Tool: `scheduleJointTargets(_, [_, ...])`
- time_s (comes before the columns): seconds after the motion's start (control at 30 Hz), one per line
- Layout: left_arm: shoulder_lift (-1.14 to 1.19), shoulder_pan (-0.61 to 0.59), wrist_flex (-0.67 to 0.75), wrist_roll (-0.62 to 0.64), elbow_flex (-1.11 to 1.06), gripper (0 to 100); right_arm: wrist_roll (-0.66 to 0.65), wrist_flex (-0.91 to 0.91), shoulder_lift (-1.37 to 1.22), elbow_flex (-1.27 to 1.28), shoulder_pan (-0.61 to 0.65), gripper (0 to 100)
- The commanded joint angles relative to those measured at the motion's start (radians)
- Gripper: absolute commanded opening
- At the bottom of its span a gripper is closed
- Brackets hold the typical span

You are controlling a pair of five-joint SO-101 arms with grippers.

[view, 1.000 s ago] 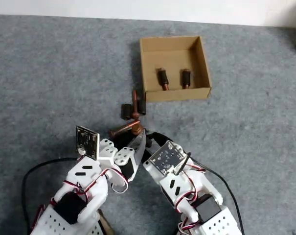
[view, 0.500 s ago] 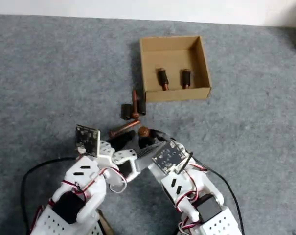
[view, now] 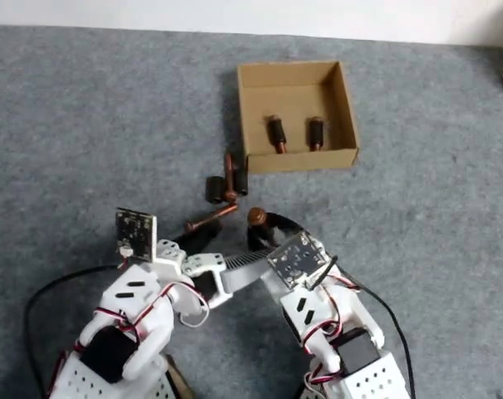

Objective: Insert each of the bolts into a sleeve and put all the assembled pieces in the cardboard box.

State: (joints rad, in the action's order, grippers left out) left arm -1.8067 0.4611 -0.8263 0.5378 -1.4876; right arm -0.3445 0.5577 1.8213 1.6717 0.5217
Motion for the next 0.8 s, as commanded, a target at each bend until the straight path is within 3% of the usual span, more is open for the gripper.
scheduleJointTargets(0.0, [0.002, -0.030, -0.002, 0.012, 0.056, 45, 0.017, 0.036, 0.016, 0.038, -0.018, 0.4])
scheduleJointTargets(0.23, [0.002, -0.033, -0.020, 0.009, 0.059, 45, 0.068, 0.159, 0.016, -0.090, -0.021, 0.4])
scheduleJointTargets(0.47, [0.002, -0.130, -0.025, 0.009, 0.058, 45, 0.063, 0.171, 0.015, -0.107, -0.048, 0.4])
scheduleJointTargets(0.67, [-0.001, -0.208, -0.107, 0.009, 0.059, 45, 0.061, 0.171, 0.015, -0.143, -0.116, 0.4])
scheduleJointTargets(0.77, [-0.007, -0.237, -0.138, 0.009, 0.059, 39, 0.061, 0.170, 0.015, -0.143, -0.120, 0.4])
